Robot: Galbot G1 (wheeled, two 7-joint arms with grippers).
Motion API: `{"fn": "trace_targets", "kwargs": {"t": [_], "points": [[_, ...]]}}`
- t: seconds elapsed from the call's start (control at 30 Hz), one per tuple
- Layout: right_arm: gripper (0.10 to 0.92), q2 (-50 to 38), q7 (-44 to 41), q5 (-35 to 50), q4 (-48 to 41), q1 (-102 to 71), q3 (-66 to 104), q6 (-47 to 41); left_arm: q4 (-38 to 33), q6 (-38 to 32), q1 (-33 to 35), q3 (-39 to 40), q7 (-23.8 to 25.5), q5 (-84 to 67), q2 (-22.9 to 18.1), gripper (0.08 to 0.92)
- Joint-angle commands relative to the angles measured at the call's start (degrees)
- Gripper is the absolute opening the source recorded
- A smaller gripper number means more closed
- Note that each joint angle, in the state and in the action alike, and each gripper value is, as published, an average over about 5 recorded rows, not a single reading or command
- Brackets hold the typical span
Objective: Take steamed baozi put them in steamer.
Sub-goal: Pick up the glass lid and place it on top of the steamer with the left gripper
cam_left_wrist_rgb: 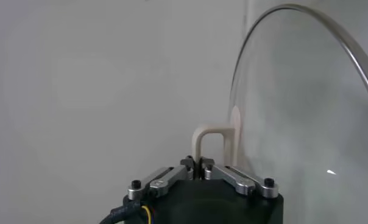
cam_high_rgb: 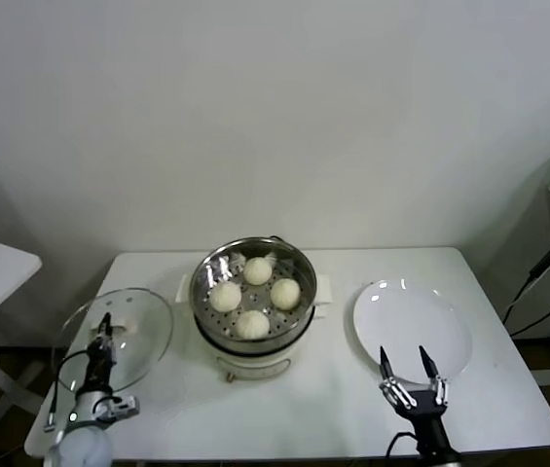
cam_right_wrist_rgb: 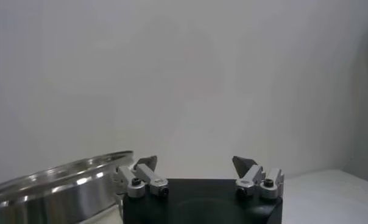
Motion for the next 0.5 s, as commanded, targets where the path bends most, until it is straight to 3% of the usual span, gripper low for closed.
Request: {"fn": "trace_targets", "kwargs": {"t": [0.03,0.5], "points": [[0.823,-0.4,0.0,0.0,-0.1,-0.7,0.1,-0.8,-13.5,3.1,2.2,0.3,6.3,-3.6,3.4,0.140],[0.823,-1.2,-0.3,-0.1,-0.6,-1.4,0.1,-1.9,-19.3,5.9,0.7,0.4,12.5,-5.7,9.7,0.140]]}}
